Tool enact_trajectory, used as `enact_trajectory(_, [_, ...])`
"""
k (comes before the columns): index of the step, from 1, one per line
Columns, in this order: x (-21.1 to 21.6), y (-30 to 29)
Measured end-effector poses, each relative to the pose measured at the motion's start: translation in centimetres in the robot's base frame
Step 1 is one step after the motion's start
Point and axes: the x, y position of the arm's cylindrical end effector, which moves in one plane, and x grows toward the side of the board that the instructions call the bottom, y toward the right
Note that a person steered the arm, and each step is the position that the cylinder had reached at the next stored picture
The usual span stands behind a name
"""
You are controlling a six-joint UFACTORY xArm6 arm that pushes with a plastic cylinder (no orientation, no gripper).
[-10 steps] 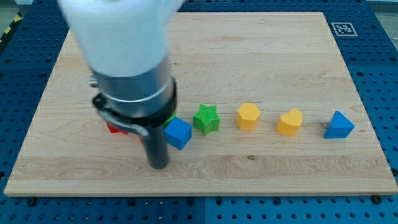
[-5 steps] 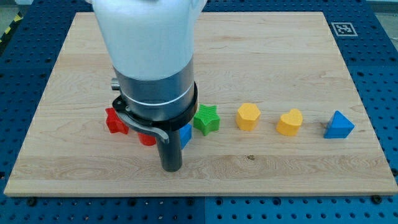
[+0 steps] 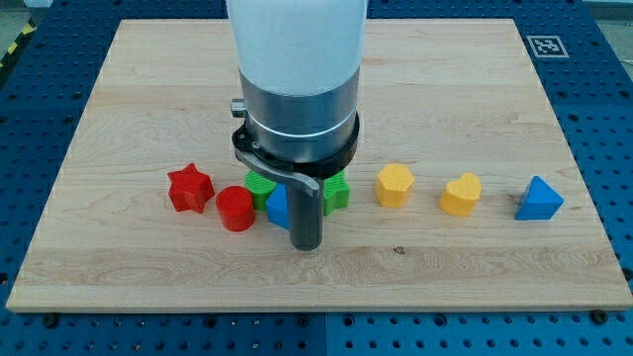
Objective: Move the cube in between the green blocks
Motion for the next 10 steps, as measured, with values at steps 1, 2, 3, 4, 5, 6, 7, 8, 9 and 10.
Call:
enact_trajectory(1, [0.2,-0.8])
enact_trajectory(2, [0.2,-1.8])
enact_trajectory(3, [-0.1,-2.1])
enact_trajectory(4, [-0.6,-2.1])
enact_trajectory(5, [-0.9,-2.1])
enact_trajectory(6, [-1.1,-2.1])
enact_trajectory(7, [-1.3,-2.1])
enact_trajectory(8, [-2.0,-2.0])
enact_trajectory(9, [-2.0,-2.0])
enact_trajectory(10, [-2.1,-2.0])
